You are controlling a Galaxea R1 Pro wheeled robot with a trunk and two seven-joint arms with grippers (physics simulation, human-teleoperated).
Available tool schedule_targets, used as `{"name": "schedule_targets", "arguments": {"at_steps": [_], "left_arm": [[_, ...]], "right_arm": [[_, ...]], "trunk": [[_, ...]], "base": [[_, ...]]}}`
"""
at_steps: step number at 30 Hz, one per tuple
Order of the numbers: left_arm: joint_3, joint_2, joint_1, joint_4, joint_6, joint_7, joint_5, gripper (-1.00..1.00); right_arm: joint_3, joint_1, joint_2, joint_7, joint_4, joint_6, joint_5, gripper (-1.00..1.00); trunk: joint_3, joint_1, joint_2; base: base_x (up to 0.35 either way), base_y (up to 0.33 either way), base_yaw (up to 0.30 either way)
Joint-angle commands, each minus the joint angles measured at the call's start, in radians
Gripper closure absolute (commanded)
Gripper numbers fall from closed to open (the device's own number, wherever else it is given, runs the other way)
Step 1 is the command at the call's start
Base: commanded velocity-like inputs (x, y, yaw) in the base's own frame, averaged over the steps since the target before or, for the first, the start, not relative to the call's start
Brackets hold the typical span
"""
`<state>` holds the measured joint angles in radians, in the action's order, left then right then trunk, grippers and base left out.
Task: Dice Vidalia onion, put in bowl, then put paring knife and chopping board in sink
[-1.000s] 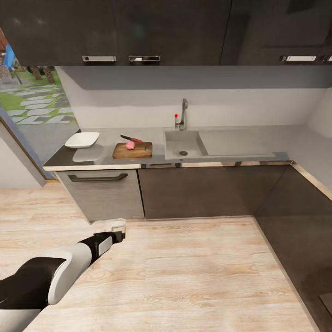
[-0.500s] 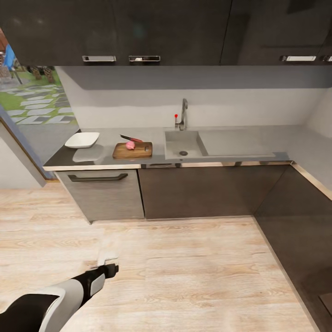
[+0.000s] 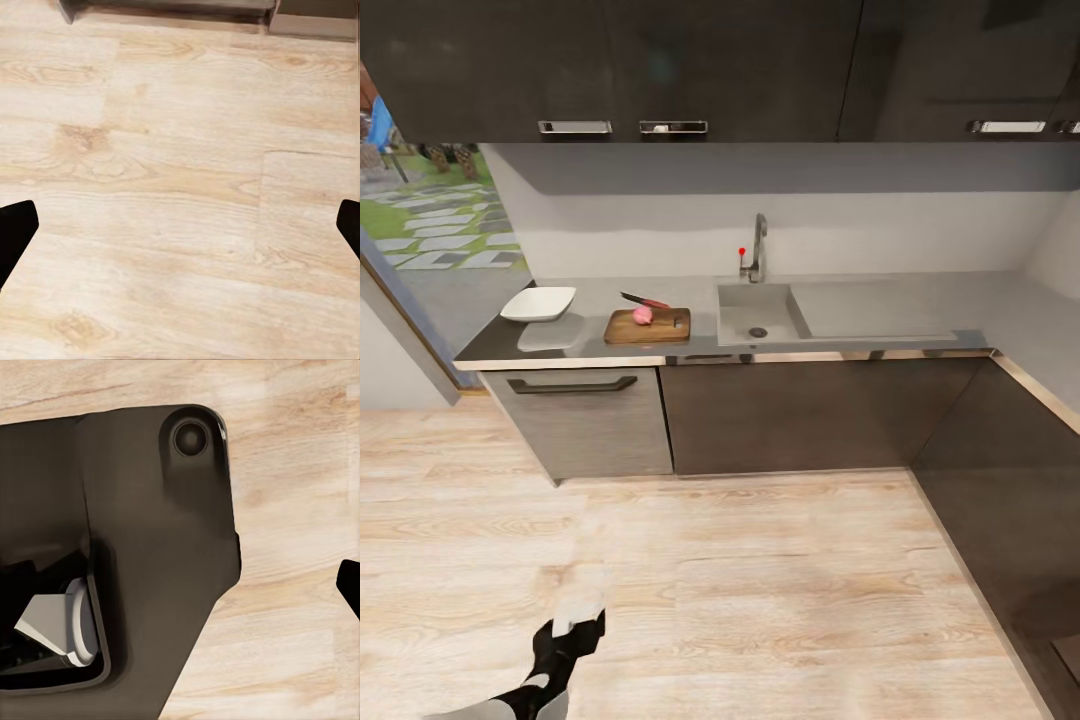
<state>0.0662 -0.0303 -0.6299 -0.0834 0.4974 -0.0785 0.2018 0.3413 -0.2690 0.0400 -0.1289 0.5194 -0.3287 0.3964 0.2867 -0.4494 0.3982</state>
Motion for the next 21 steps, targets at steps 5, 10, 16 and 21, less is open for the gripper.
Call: {"name": "schedule_targets", "arguments": {"at_steps": [5, 10, 16, 21], "left_arm": [[0.007, 0.0, 0.096, -0.004, 0.16, 0.001, 0.005, -1.0], [0.007, 0.0, 0.175, -0.004, 0.3, 0.001, 0.005, -1.0], [0.007, 0.0, 0.208, -0.004, 0.357, -0.004, 0.005, -1.0], [0.006, -0.003, 0.212, -0.001, 0.36, -0.008, 0.005, -1.0]], "right_arm": [[0.008, 0.0, 0.001, -0.008, 0.002, -0.002, 0.007, -1.0], [0.008, 0.0, 0.001, -0.008, 0.002, -0.002, 0.007, -1.0], [0.008, 0.0, 0.001, -0.008, 0.002, -0.002, 0.007, -1.0], [0.008, 0.001, 0.001, -0.008, 0.002, -0.002, 0.007, -1.0]], "trunk": [[0.002, -0.001, 0.002], [0.002, -0.001, 0.002], [0.002, -0.001, 0.002], [0.002, -0.001, 0.002]], "base": [[0.0, 0.0, 0.0], [0.0, 0.0, 0.0], [0.0, 0.0, 0.0], [0.0, 0.0, 0.0]]}}
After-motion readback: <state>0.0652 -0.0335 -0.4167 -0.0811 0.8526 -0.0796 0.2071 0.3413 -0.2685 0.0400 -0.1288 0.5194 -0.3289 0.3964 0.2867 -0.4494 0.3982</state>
